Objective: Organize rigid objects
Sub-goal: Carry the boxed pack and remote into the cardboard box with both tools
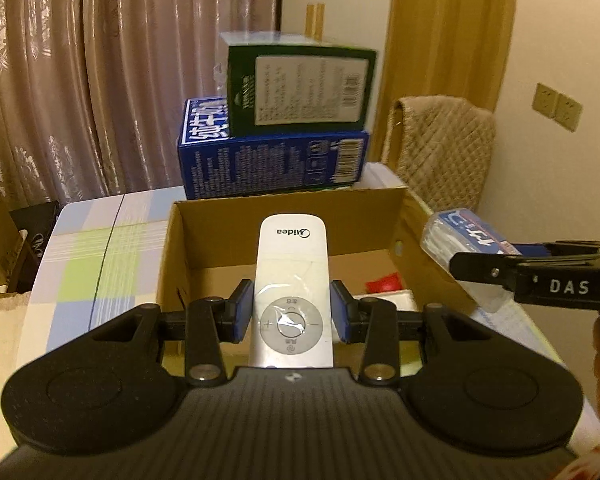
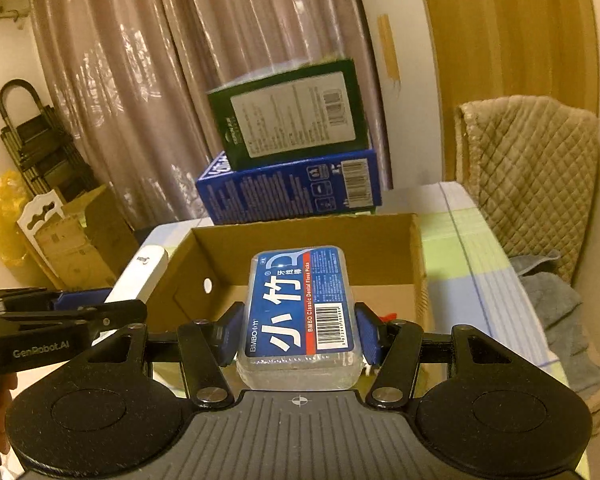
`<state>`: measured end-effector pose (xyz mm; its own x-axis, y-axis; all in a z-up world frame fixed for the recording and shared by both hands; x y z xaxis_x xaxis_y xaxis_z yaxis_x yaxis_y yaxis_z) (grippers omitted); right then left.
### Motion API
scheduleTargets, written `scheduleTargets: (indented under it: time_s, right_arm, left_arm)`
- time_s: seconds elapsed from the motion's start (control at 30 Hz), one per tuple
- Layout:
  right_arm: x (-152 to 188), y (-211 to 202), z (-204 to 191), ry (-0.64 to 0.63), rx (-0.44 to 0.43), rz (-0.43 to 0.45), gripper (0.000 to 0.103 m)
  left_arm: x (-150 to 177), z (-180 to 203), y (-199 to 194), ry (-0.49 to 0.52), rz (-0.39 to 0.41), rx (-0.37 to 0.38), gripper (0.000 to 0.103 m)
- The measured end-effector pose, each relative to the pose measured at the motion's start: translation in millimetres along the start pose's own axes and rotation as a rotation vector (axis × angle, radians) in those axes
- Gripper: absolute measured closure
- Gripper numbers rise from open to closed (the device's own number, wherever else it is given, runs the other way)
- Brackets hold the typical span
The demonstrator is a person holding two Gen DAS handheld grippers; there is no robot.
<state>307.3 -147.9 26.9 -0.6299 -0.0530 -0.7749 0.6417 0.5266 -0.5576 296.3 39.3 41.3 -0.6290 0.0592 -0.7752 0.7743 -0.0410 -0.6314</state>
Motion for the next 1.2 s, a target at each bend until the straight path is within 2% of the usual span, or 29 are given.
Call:
scheduleTargets:
  time_s: [0.23,0.43,0.93,1.2]
  right_arm:
    - [5.1,56.8,6.8,-0.014,0.029,-0.092,0.049]
    - [14.1,79.0,10.9,-0.018,0.041,-0.126,0.049]
    - [21.3,93.7,18.5,-0.011,0.064,-0.14,0.049]
    - [21.7,90.0,25.5,0.004,0.073,-0.134,0.049]
  left_arm:
    - [3.2,-10.1,51.0,0.014,-0.076,-0.015,0.068]
    - [6.1,-12.7,74.7,0.017,-0.105,-0.013,0.068]
    - [12.3,-13.4,99.1,0.01,-0.133,-0.008,0.068]
    - [4.5,-16.4,88.3,-0.001,-0.098,-0.017,0.067]
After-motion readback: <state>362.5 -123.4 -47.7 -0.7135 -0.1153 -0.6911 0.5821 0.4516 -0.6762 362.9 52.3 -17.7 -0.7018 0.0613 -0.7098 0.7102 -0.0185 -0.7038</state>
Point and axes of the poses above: each gripper's, at about its wrist camera, not at the fingertips, and y roughly the way its jaws point, z to its right, x to its underside, the point moved 2 cm from there along y, roughly the way its jaws point, and after that the axes turned 5 degrees about -x, right-handed, at the moved point
